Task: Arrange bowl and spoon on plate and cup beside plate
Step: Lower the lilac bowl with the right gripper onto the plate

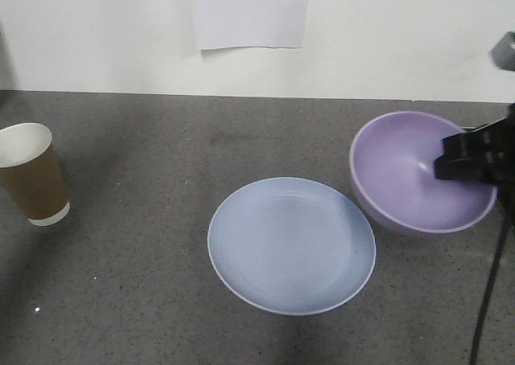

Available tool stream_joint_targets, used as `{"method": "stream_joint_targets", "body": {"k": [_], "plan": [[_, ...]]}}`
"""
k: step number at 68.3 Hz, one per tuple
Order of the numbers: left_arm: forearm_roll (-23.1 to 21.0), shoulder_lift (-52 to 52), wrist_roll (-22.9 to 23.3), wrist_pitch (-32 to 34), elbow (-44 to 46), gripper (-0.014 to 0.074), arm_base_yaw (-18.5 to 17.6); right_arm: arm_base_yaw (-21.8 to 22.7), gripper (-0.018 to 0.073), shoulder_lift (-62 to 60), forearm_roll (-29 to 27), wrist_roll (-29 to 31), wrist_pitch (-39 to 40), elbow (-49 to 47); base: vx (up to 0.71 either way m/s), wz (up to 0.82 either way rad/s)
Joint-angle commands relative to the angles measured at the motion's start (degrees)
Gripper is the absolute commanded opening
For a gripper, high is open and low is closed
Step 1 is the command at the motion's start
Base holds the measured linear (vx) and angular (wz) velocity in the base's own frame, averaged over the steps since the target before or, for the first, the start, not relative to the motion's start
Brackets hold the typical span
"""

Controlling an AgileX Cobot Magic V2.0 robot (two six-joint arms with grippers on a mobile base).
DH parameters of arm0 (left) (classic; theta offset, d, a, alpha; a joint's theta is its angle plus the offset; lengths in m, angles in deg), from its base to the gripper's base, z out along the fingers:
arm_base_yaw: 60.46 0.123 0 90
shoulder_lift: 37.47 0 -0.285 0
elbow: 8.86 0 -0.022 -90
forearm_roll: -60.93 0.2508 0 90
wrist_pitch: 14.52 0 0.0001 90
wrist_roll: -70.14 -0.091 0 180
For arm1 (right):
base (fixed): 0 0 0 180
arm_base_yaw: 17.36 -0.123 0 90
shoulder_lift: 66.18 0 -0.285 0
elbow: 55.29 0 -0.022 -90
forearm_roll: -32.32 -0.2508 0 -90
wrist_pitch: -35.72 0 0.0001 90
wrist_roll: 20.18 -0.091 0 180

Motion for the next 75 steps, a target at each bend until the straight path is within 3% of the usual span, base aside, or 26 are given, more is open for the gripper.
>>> {"method": "stream_joint_targets", "body": {"k": [1,15,30,58,75], "plan": [[-0.21,1.36,0.18,3.73,1.47,-0.0006,-0.30,-4.90,-0.0004,2.74,0.72,-2.42,6.75,-1.51,0.00,0.00],[-0.21,1.36,0.18,3.78,1.47,-0.0006,-0.30,-12.05,-0.0004,10.95,1.73,-4.36,14.09,-1.51,0.00,0.00],[-0.21,1.36,0.18,3.78,1.47,-0.0006,-0.30,-16.12,-0.0004,17.15,1.49,-4.55,18.81,-1.51,0.00,0.00],[-0.26,1.36,0.18,3.78,1.47,-0.0006,-0.30,-16.65,-0.0004,23.42,-3.29,-2.73,20.61,-1.51,0.00,0.00],[-0.26,1.36,0.18,3.78,1.47,-0.0006,-0.30,-16.65,0.0000,23.64,-2.88,-2.65,20.43,-1.51,0.00,0.00]]}}
